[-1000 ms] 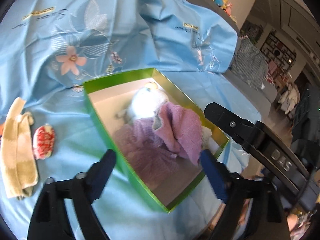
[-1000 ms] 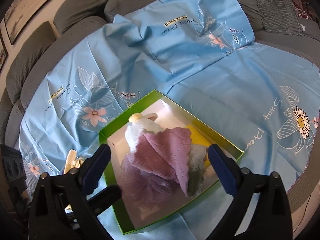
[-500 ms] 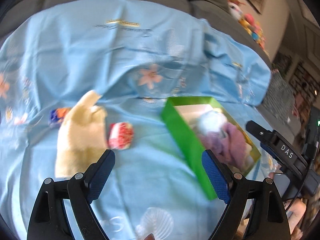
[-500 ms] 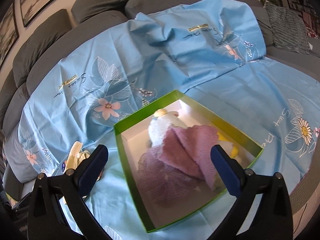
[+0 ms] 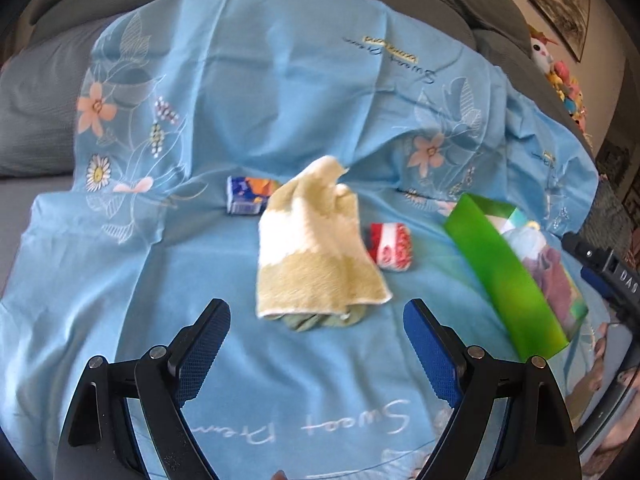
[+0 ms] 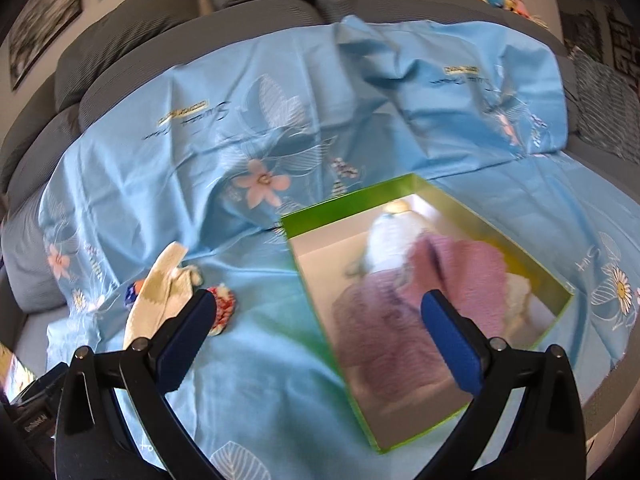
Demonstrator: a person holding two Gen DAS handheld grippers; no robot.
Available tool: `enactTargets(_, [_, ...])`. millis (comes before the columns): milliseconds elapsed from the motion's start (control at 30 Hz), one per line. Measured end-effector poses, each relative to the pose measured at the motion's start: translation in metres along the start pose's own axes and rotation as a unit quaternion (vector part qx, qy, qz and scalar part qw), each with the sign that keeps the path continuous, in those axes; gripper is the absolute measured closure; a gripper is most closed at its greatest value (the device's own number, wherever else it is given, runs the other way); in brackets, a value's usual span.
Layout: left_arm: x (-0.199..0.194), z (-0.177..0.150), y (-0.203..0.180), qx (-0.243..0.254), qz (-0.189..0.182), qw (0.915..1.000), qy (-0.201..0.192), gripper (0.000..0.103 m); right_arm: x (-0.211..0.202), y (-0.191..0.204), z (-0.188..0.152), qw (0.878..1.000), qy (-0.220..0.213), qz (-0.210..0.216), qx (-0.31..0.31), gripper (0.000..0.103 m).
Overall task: Organize soft objects
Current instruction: 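Move the right gripper to the beige-and-white towel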
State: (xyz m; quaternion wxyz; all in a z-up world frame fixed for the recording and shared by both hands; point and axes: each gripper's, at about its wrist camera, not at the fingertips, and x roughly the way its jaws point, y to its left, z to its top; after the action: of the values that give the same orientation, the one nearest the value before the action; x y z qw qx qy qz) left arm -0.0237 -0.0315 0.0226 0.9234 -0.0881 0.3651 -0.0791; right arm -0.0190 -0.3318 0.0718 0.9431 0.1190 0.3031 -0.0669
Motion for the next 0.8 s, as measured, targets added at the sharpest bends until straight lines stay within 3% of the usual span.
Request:
enactTargets(100, [0.003,-0.007,0.021,-0.044,0.001,0.9990,-0.006,0.014,0.002,0.014,-0.005,1.000,-0.002,0.005,-0.014,0.001])
enactTargets(200, [0.009,-0.007,0.040,-0.105,-0.021,0.9940,0.022,0.014,0.007,0.025,-0.010,1.000,0.009,0.028,-0.008,0.001])
enactTargets(267, [0.006,-0.008,0.049,-0.126,-0.024,0.9916,0.017,0.014,0.013,0.034,-0.015,0.998,0.027,0.058,-0.004,0.001])
enactTargets(333, [0.004,-0.007,0.056,-0.131,0.000,0.9913,0.016,0.014,0.020,0.046,-0.021,0.994,0.050,0.099,-0.006,0.001])
enactTargets(400, [0.003,-0.007,0.063,-0.132,0.022,0.9909,0.020,0.014,0.033,0.057,-0.026,0.978,0.096,0.183,0.013,0.001])
enactTargets(467, [0.003,-0.008,0.074,-0.145,0.031,0.9885,0.028,0.014,0.045,0.070,-0.031,0.968,0.129,0.212,0.033,0.001])
enactTargets(667, [-0.001,-0.008,0.103,-0.193,0.045,0.9793,0.043,0.014,0.070,0.136,-0.044,0.973,0.146,0.177,-0.037,0.002])
enactTargets(800, [-0.003,-0.008,0.112,-0.198,0.048,0.9777,0.049,0.014,0.101,0.178,-0.051,0.969,0.175,0.162,-0.068,0.016])
